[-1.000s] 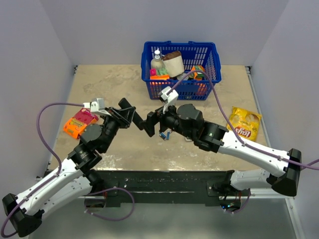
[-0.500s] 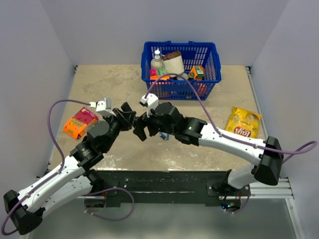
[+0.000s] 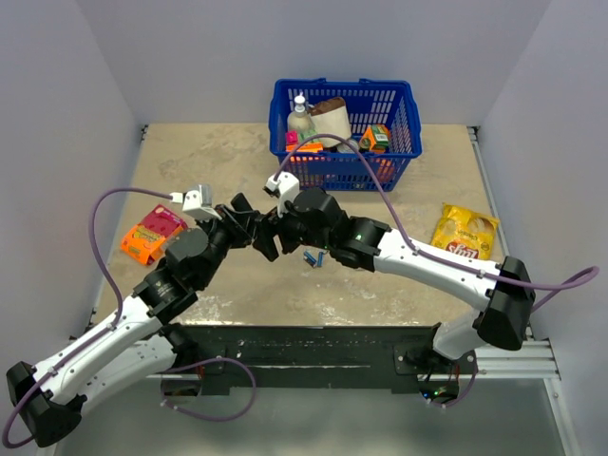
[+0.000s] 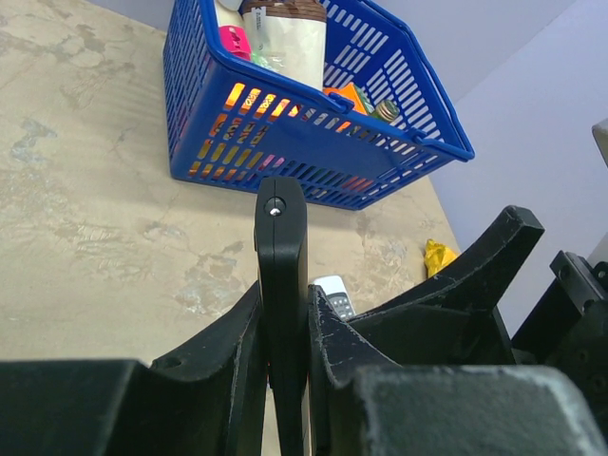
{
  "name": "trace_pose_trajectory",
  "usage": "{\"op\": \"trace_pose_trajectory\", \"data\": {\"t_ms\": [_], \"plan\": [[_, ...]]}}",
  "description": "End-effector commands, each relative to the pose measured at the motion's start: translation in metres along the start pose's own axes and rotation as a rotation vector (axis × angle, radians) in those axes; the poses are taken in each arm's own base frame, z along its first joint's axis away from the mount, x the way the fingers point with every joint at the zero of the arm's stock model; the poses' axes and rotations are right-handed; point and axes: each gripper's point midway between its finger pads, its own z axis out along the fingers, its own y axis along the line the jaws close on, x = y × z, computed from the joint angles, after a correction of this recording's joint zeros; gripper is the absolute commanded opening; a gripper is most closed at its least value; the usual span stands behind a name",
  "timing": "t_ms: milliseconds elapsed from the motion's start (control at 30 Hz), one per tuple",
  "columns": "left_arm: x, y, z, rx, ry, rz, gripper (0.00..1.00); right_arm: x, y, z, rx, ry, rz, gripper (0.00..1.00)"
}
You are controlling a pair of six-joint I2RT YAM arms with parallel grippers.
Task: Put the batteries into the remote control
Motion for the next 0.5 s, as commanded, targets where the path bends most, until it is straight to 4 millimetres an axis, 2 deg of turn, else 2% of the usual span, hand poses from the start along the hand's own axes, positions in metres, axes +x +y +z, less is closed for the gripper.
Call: {"op": "trace_pose_trajectory", "data": {"t_ms": [0,267,333,467], "plan": [[-0.0262,-0.0214,-0.0023,0.064,-0.066,-0.049,0.00,-0.0304,0.0151,-0.0057,-0.080,-0.069,-0.003,0.74],[-0.0299,-0.0279,-0.0054,0.091,-0.065,-0.061,0.00,-0.0264,0.0176,-0.0019,-0.103,-0.060,-0.002,0.66],[-0.0307,-0.0289,-0.0059,0.095,-0.065,-0.063,0.00,-0.0263,0.0163,-0.0026,-0.102,-0.060,-0.001,0.61],[-0.0316,-0.0300,-0.0064,0.098,-0.066,-0.070,0.00,-0.0244,0.0151,-0.0031,-0.105,-0.055,-0.002,0.60]]}}
